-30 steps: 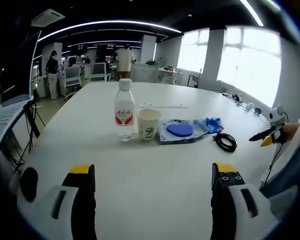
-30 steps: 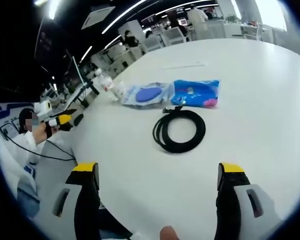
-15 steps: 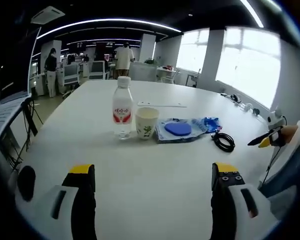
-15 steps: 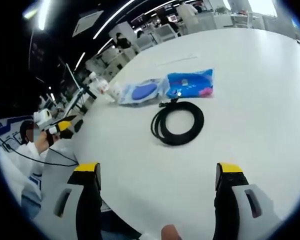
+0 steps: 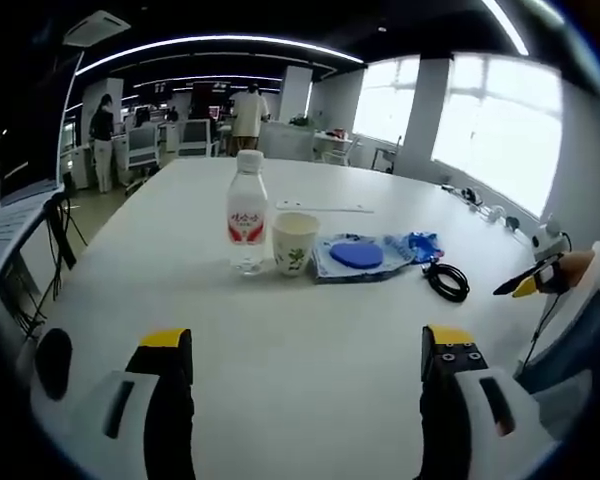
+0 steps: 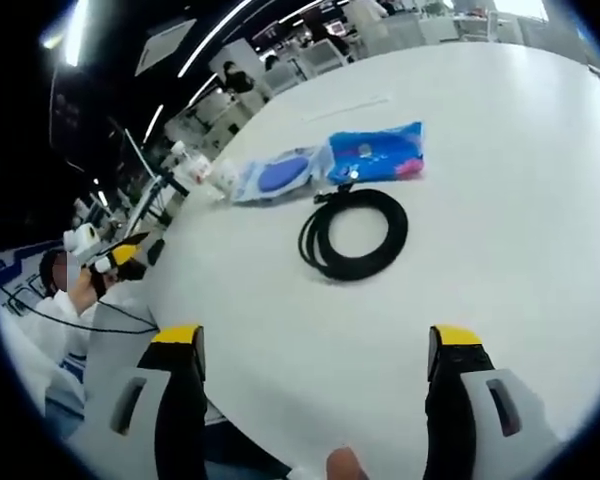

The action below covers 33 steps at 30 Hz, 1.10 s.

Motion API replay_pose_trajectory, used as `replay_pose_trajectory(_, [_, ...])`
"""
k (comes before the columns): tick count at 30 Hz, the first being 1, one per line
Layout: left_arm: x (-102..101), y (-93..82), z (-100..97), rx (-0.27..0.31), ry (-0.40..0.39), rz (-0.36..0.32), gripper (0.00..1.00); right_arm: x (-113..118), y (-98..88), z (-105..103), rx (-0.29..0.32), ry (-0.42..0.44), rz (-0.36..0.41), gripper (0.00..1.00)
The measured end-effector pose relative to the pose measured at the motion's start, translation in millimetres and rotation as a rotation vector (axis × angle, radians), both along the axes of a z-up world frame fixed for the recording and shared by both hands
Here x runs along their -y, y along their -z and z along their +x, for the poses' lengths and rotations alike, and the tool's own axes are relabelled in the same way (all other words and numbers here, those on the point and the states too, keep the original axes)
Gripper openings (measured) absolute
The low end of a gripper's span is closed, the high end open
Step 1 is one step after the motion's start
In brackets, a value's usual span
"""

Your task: Arrange the tabletop items into an orderly group along one side of the table until the central work area is clear of visible clutter.

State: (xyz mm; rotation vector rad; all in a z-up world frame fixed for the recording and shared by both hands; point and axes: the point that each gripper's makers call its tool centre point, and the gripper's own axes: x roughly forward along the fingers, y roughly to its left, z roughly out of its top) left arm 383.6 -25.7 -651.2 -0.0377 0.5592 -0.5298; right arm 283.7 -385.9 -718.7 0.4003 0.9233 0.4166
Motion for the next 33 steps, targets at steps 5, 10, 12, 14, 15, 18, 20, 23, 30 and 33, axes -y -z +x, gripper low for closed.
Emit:
replay_pose_trajectory(5, [-2.0, -3.4, 0.8, 0.009, -0.008, -0.005, 0.98, 1.3, 1.1, 0.1, -0.005, 0.005, -0.003, 0.91])
replay_pose_trajectory(10, [-2.8, -1.1, -0.7, 0.005, -0.008, -0.003, 0.97, 2.8, 1.3, -0.7, -0.004, 0.009, -0.004, 0.92])
replay_pose_trajectory(12, [-2.6, 0.0, -1.9, 0.000, -0.009, -0.004, 0.97, 4.3, 1.8, -0.8, -0.003, 0.013, -0.006, 0.92])
replay_pose_trajectory(14, [-2.5, 1.6, -3.0, -0.006, -0.008, 0.000, 0.96, 6.1, 3.1, -1.2, -0.007, 0.018, -0.005, 0.93])
replay_pose_trajectory(15, [-2.5, 2.5, -3.5, -0.010, -0.008, 0.002, 0.96, 6.7, 3.5, -1.3, -0.009, 0.020, -0.002, 0.93])
replay_pose_trajectory(18, [-1.6, 3.7, -4.8, -0.014, -0.011, 0.000, 0.96, 8.0, 3.8, -1.4, -0.009, 0.023, -0.002, 0.92])
replay_pose_trajectory(20, [-0.6, 4.1, -5.3, -0.015, -0.012, -0.003, 0.96, 8.6, 3.9, -1.4, -0.008, 0.027, 0.002, 0.92])
replay_pose_trajectory(23, [0.8, 5.8, -6.4, -0.020, -0.012, -0.002, 0.96, 10.1, 5.4, -1.5, -0.011, 0.029, 0.004, 0.92])
replay_pose_trajectory(30, [6.6, 9.1, -12.6, -0.032, -0.016, -0.016, 0.95, 10.4, 7.8, -3.9, -0.019, 0.031, 0.010, 0.91])
replay_pose_trajectory(33, [13.3, 11.7, -17.9, -0.035, -0.024, -0.050, 0.95, 10.2, 9.8, -5.4, -0.026, 0.036, 0.017, 0.91])
